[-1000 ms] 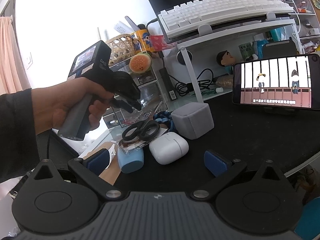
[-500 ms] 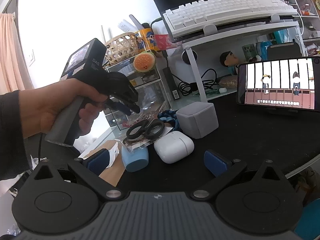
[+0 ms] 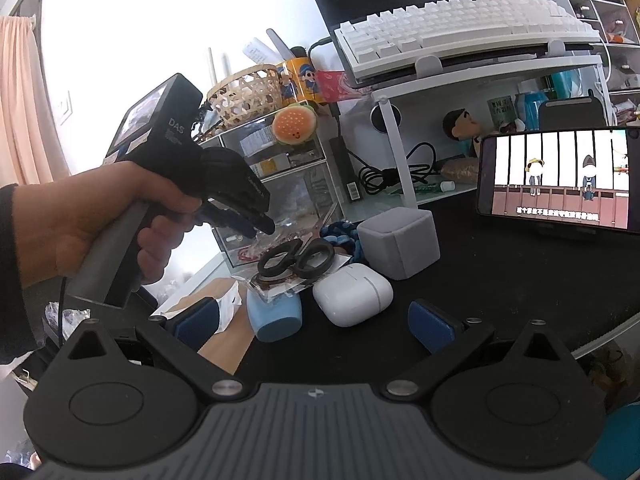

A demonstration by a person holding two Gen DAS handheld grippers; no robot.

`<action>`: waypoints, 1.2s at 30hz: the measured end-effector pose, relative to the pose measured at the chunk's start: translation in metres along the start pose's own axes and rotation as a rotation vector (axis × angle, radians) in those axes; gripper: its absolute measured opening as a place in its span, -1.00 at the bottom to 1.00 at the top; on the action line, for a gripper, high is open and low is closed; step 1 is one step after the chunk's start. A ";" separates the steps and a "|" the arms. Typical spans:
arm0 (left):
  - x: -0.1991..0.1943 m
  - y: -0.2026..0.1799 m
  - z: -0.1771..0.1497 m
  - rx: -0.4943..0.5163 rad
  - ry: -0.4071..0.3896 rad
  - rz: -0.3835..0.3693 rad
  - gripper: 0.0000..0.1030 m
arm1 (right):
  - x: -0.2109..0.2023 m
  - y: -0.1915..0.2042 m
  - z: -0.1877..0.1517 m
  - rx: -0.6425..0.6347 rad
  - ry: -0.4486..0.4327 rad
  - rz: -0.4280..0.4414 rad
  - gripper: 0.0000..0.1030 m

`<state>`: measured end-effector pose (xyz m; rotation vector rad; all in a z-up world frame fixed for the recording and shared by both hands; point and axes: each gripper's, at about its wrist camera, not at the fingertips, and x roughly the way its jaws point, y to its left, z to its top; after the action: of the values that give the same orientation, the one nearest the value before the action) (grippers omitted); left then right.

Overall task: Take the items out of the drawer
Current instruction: 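Pull the clear drawer outward with the left gripper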

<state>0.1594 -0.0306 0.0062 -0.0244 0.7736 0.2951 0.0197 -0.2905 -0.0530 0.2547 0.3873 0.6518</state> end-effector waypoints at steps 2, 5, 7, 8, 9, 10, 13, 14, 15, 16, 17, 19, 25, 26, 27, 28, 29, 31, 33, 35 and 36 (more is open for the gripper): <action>0.000 0.001 0.001 -0.004 0.000 -0.003 -0.64 | 0.000 0.001 0.000 -0.002 0.001 0.000 0.99; 0.000 0.002 0.003 -0.005 0.001 -0.006 -0.64 | 0.000 0.002 0.000 -0.006 0.002 -0.001 0.99; 0.000 0.002 0.004 -0.007 0.003 -0.007 -0.64 | 0.000 0.002 -0.001 -0.009 0.002 -0.002 0.99; 0.000 0.002 0.005 -0.007 0.004 -0.007 -0.64 | 0.000 0.003 -0.001 -0.010 0.002 -0.002 0.99; 0.000 0.003 0.005 -0.008 0.005 -0.008 -0.64 | 0.000 0.003 -0.001 -0.011 0.002 -0.002 0.99; -0.003 0.003 0.005 -0.008 0.006 -0.007 -0.64 | 0.000 0.003 -0.001 -0.011 0.002 -0.002 0.99; -0.006 0.002 0.004 -0.007 0.006 -0.006 -0.64 | 0.000 0.003 -0.001 -0.012 0.001 -0.002 0.99; -0.006 0.002 0.004 -0.007 0.007 -0.006 -0.64 | 0.000 0.003 -0.001 -0.012 0.001 -0.002 0.99; -0.007 0.002 0.003 -0.007 0.007 -0.006 -0.64 | -0.001 0.003 -0.001 -0.012 0.000 -0.001 0.99; -0.007 0.002 0.003 -0.007 0.007 -0.005 -0.64 | -0.001 0.003 -0.001 -0.012 0.000 -0.001 0.99; -0.008 0.002 0.003 -0.006 0.008 -0.005 -0.64 | -0.001 0.003 -0.001 -0.012 -0.001 -0.001 0.99; -0.011 0.002 0.002 -0.007 0.009 -0.006 -0.64 | -0.001 0.003 -0.001 -0.012 -0.002 -0.002 0.99; -0.012 0.006 -0.001 -0.032 0.019 -0.016 -0.64 | -0.001 0.004 -0.001 -0.016 -0.002 -0.004 0.99; -0.013 0.006 -0.002 -0.031 0.017 -0.015 -0.64 | -0.001 0.004 -0.001 -0.017 -0.001 -0.005 0.99; -0.013 0.005 -0.003 -0.035 0.018 -0.016 -0.64 | -0.001 0.004 -0.001 -0.019 -0.001 -0.005 0.99; -0.013 0.005 -0.004 -0.037 0.016 -0.016 -0.64 | -0.001 0.004 -0.001 -0.019 0.000 -0.006 0.99; -0.013 0.005 -0.005 -0.039 0.014 -0.017 -0.64 | -0.001 0.004 -0.001 -0.019 0.001 -0.006 0.99; -0.012 0.004 -0.007 -0.042 0.008 -0.017 -0.64 | 0.000 0.005 -0.002 -0.020 0.004 -0.006 0.99; -0.013 0.005 -0.008 -0.048 0.000 -0.020 -0.64 | -0.001 0.006 -0.002 -0.024 0.004 -0.005 0.99; -0.013 0.007 -0.010 -0.061 -0.004 -0.027 -0.64 | -0.001 0.008 -0.002 -0.029 0.002 -0.004 0.99; -0.014 0.007 -0.010 -0.064 -0.007 -0.029 -0.64 | -0.001 0.008 -0.002 -0.033 0.001 -0.003 0.99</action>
<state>0.1410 -0.0285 0.0089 -0.0945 0.7565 0.2918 0.0135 -0.2845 -0.0517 0.2226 0.3773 0.6546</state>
